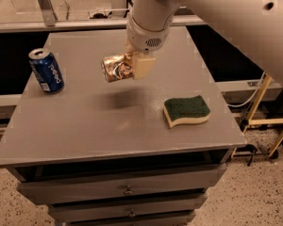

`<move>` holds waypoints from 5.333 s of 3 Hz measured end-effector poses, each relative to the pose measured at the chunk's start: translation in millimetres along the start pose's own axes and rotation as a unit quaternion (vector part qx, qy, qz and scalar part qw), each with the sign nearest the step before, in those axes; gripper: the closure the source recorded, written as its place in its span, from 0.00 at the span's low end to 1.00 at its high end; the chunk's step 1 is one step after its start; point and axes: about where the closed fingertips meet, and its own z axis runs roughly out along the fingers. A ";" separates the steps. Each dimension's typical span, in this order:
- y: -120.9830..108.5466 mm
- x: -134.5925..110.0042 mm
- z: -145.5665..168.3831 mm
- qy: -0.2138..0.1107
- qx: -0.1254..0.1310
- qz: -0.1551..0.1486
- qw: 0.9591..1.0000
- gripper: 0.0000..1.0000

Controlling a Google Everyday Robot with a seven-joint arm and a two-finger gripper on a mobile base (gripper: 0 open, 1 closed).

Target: Place orange can upright

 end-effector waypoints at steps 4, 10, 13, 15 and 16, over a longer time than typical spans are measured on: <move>-35.6 8.3 -39.8 -0.031 0.111 -0.226 0.967 1.00; -57.6 -0.1 -53.6 -0.061 0.228 -0.405 0.883 1.00; -66.7 -2.0 -55.1 -0.047 0.383 -0.469 0.794 1.00; -64.5 -15.1 -79.1 -0.021 0.445 -0.547 0.709 1.00; -65.1 3.1 -76.7 -0.008 0.463 -0.550 0.695 1.00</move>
Offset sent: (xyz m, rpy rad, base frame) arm 0.0378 -0.0006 0.0539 -0.1320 -0.4012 0.7341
